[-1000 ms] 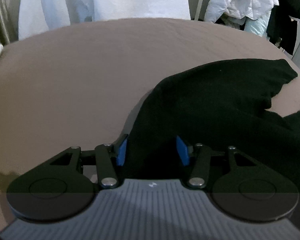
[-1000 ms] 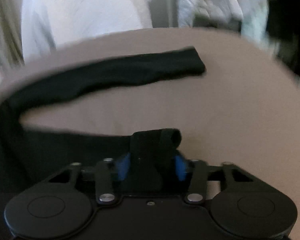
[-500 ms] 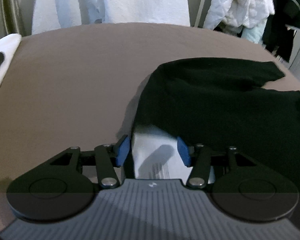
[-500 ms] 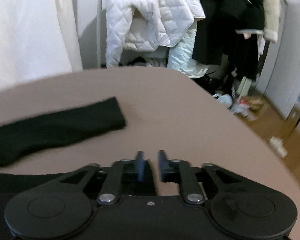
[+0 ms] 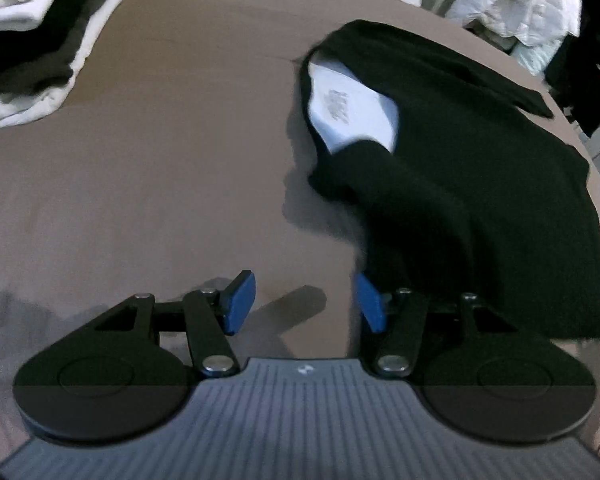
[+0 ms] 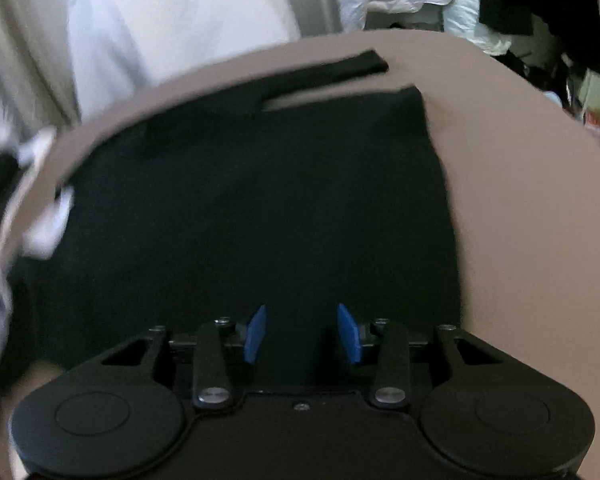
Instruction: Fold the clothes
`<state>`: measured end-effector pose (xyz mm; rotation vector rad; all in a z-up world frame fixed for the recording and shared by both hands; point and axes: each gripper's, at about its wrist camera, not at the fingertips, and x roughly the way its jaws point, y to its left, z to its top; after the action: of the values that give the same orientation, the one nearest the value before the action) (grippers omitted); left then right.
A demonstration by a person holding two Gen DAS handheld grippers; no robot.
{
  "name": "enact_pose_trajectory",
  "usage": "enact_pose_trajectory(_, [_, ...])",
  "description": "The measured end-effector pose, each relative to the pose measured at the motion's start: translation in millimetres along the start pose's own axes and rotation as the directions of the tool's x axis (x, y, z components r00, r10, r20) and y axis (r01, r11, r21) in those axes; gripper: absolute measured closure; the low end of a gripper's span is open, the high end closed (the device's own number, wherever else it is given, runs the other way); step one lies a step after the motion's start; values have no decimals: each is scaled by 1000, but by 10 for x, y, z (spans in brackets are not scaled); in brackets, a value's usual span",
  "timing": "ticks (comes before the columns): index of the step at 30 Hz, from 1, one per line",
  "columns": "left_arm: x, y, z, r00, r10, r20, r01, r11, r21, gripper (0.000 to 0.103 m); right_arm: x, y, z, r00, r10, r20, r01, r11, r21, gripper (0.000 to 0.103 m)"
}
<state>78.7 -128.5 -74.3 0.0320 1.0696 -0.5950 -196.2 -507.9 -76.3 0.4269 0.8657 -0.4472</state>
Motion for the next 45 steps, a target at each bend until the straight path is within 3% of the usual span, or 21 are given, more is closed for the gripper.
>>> enact_pose_trajectory(3, [29, -23, -233, 1000, -3, 6, 3, 1000, -13, 47, -205, -248, -166, 999, -40, -30, 42, 998, 56, 49])
enact_pose_trajectory(6, [50, 33, -338, 997, -33, 68, 41, 993, -115, 45, -216, -570, -349, 998, -14, -55, 28, 968, 250, 24])
enact_pose_trajectory(7, [44, 42, -359, 995, -35, 91, 47, 989, -139, 45, -150, -643, -426, 997, -4, -82, 28, 954, 297, 24])
enact_pose_trajectory(9, [37, -51, -386, 994, -18, 108, 29, 995, -100, 45, -18, -714, -573, 995, 23, -101, 15, 931, 366, 23])
enact_pose_trajectory(11, [49, -195, -439, 993, -19, 117, 22, 999, -29, 49, 16, -619, -697, 999, 28, -40, -12, 938, 346, 22])
enact_pose_trajectory(14, [109, -480, -535, 993, 36, 115, -53, 988, 148, 90, 92, -385, -806, 999, 32, 10, -34, 979, 202, 23])
enact_pose_trajectory(15, [106, -567, -576, 989, 72, 133, -96, 977, 189, 103, 80, -326, -824, 1000, 19, 22, -22, 989, 147, 32])
enact_pose_trajectory(18, [-106, -716, -615, 975, 123, 183, -157, 970, 184, 103, -130, -290, -697, 997, 25, 75, -32, 995, 96, 91])
enact_pose_trajectory(21, [-565, -806, -691, 940, 189, 285, -246, 952, 180, 103, -340, -254, -569, 991, 35, 127, -40, 998, 44, 92])
enact_pose_trajectory(24, [-959, -746, -814, 927, 203, 316, -243, 966, 91, 103, -528, -229, -484, 986, 43, 162, -43, 999, -3, 92])
enact_pose_trajectory(26, [-950, -661, -941, 943, 194, 272, -209, 977, 28, 103, -546, -270, -636, 994, 29, 107, -28, 1000, -6, 93])
enact_pose_trajectory(28, [-731, -574, -1054, 956, 226, 185, -232, 973, 13, 103, -369, -324, -782, 1000, -9, 22, 9, 1000, -3, 93])
enact_pose_trajectory(30, [-571, -506, -1104, 946, 309, 101, -313, 949, 33, 103, -119, -400, -951, 997, -44, -67, 46, 998, 33, 93])
enact_pose_trajectory(31, [-564, -482, -1119, 937, 338, 85, -342, 939, 43, 103, -105, -388, -984, 997, -55, -54, 58, 997, 46, 90])
enact_pose_trajectory(34, [-991, -346, -1102, 946, 271, 178, -271, 962, -23, 99, -189, -189, -913, 992, -103, -67, 98, 992, -85, 82])
enact_pose_trajectory(35, [-1149, -287, -1117, 944, 248, 217, -244, 969, -49, 92, -246, -130, -879, 989, -134, -55, 126, 983, -130, 80])
enact_pose_trajectory(36, [-1251, -233, -1139, 940, 257, 226, -249, 966, -63, 65, -325, -83, -848, 987, -160, -23, 155, 976, -153, 71])
enact_pose_trajectory(38, [-1365, -78, -1234, 908, 351, 228, -340, 936, -86, 39, -516, 6, -792, 980, -189, 66, 197, 969, -148, 48])
enact_pose_trajectory(40, [-1356, 103, -1306, 881, 423, 214, -409, 906, -111, 39, -675, 123, -726, 975, -156, 162, 177, 976, -125, 40])
enact_pose_trajectory(42, [-1313, 322, -1301, 903, 400, 159, -369, 910, -189, 39, -681, 338, -654, 985, -50, 165, 77, 984, -163, 40])
enact_pose_trajectory(45, [-1252, 499, -1273, 953, 269, 138, -218, 928, -302, 38, -593, 785, -572, 984, 138, 113, -105, 960, -260, 40])
